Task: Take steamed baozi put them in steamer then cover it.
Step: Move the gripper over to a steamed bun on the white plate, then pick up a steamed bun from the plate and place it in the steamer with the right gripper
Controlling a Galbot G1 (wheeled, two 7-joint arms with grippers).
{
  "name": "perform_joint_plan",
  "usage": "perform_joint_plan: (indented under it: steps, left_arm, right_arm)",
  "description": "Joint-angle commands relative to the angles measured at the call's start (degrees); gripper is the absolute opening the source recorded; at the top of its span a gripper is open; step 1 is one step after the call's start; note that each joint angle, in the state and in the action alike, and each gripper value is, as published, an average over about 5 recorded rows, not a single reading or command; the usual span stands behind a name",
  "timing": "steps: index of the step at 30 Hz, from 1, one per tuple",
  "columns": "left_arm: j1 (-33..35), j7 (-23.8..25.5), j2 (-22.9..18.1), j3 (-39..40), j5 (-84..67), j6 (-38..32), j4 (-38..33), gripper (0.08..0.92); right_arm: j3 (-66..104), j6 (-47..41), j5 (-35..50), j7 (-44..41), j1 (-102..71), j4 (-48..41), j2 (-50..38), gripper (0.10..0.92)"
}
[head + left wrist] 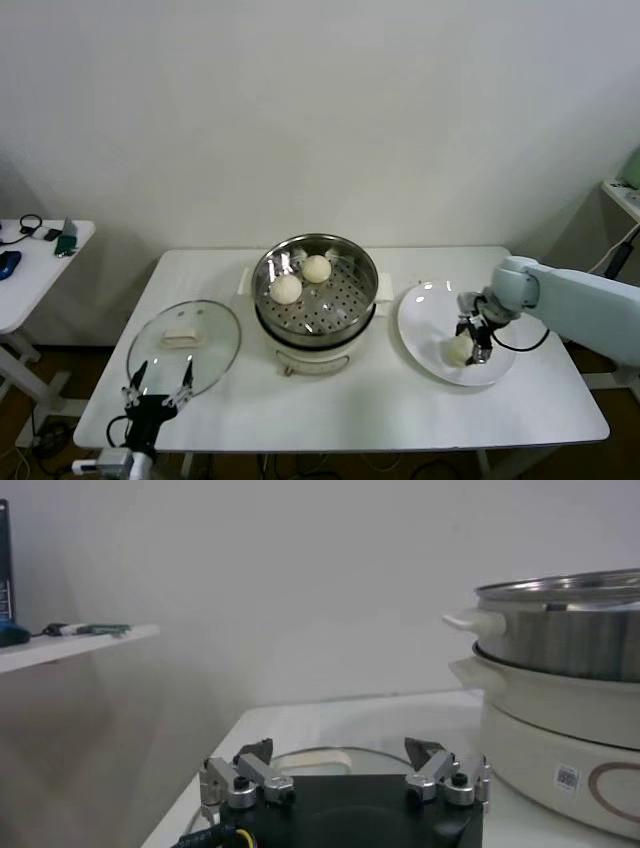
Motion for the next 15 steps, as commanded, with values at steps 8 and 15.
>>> perform_joint_plan:
  steps: [8,15]
  left_arm:
    - [0.09,0.01,-0.07,0.16,0.04,0.09,-0.48,0.823]
    - [-0.08,0.05,-0.30,0.43,0.40,0.23,-0.91,0.823]
  right_arm:
    - [-7.30,3.38,4.59,-3.48,14.55,1.22,2.00,0.646]
    - [-17.58,11.70,6.39,-6.31,34.88,3.37,7.63,0.645]
